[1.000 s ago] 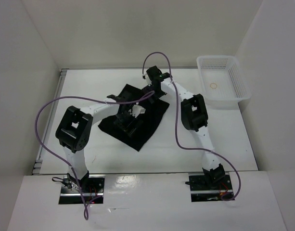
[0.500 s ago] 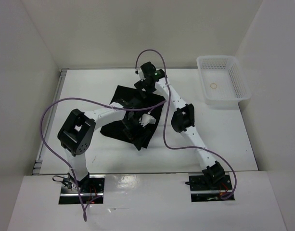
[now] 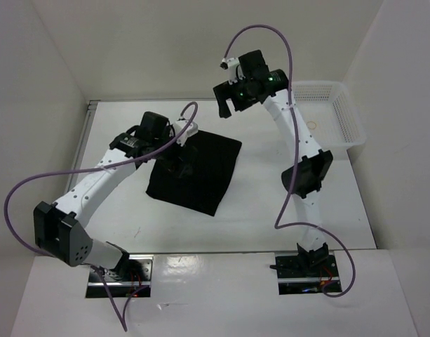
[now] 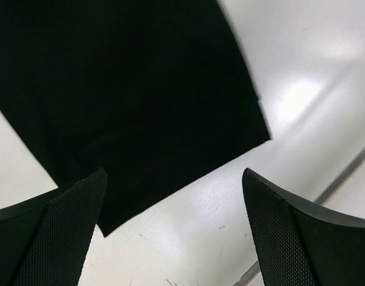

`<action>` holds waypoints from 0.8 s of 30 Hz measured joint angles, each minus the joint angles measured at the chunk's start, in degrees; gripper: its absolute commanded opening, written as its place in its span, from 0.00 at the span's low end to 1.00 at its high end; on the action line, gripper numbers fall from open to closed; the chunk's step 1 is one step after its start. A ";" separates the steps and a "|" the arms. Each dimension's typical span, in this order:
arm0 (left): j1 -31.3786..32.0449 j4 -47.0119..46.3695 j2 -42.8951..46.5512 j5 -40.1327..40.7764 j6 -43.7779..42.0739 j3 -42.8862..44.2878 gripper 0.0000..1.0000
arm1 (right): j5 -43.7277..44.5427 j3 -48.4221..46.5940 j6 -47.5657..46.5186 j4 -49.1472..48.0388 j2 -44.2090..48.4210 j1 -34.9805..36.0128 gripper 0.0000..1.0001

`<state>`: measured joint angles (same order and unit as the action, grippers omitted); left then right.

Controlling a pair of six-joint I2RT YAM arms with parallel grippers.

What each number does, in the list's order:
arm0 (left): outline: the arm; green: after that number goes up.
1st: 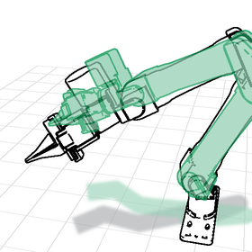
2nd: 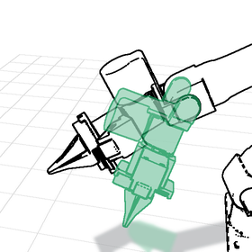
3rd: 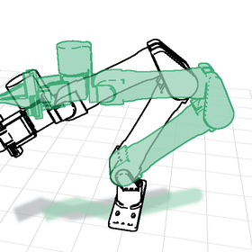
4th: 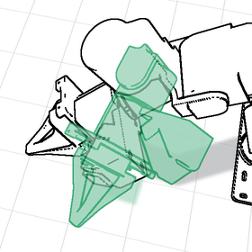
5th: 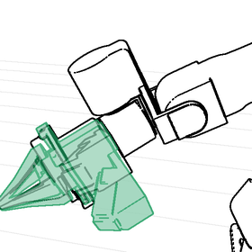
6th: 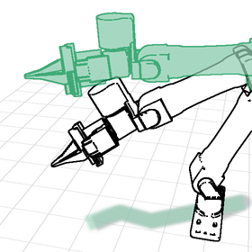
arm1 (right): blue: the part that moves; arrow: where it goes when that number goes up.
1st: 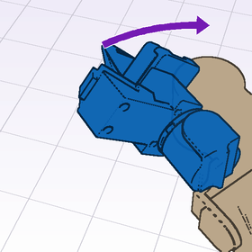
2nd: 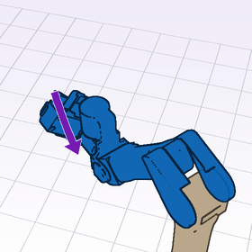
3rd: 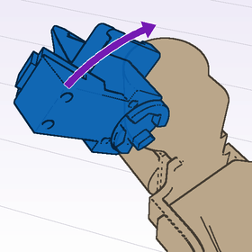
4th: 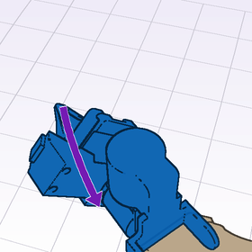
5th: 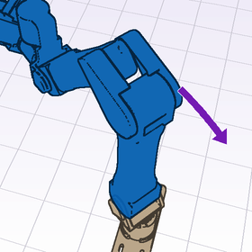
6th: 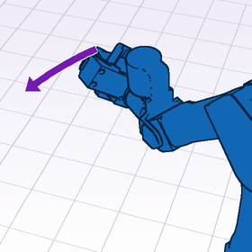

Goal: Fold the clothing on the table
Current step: Flatten the skirt out

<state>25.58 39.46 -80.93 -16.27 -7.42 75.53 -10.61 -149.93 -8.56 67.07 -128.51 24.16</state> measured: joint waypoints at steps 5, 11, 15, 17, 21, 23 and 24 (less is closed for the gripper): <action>-8.94 -0.68 -4.22 2.71 3.39 -4.81 1.00 | 2.60 37.99 1.92 -12.07 14.60 1.20 1.00; -21.14 0.15 -5.05 1.66 5.40 -4.22 1.00 | 5.49 58.75 3.72 -18.64 15.50 4.42 1.00; -25.11 0.44 -5.03 -0.85 5.99 -4.07 1.00 | 7.43 60.76 4.70 -22.36 15.61 6.03 1.00; -26.80 0.57 -4.92 -1.70 6.01 -4.13 1.00 | 8.61 60.76 5.18 -24.41 15.72 7.48 1.00; -29.20 0.61 -4.59 -2.27 5.99 -4.76 1.00 | 9.62 60.00 6.25 -26.21 15.76 11.08 1.00; -29.59 0.61 -4.59 -2.38 5.99 -5.03 1.00 | 9.77 58.86 6.75 -26.60 15.54 12.48 1.00; -29.59 0.68 -4.59 -2.49 5.97 -5.07 1.00 | 9.75 57.99 7.02 -26.80 15.26 13.00 1.00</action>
<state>-4.01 40.14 -85.52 -18.76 -1.45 70.46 -0.86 -91.94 -1.54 40.27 -113.25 37.17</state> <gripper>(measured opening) 1.001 0.994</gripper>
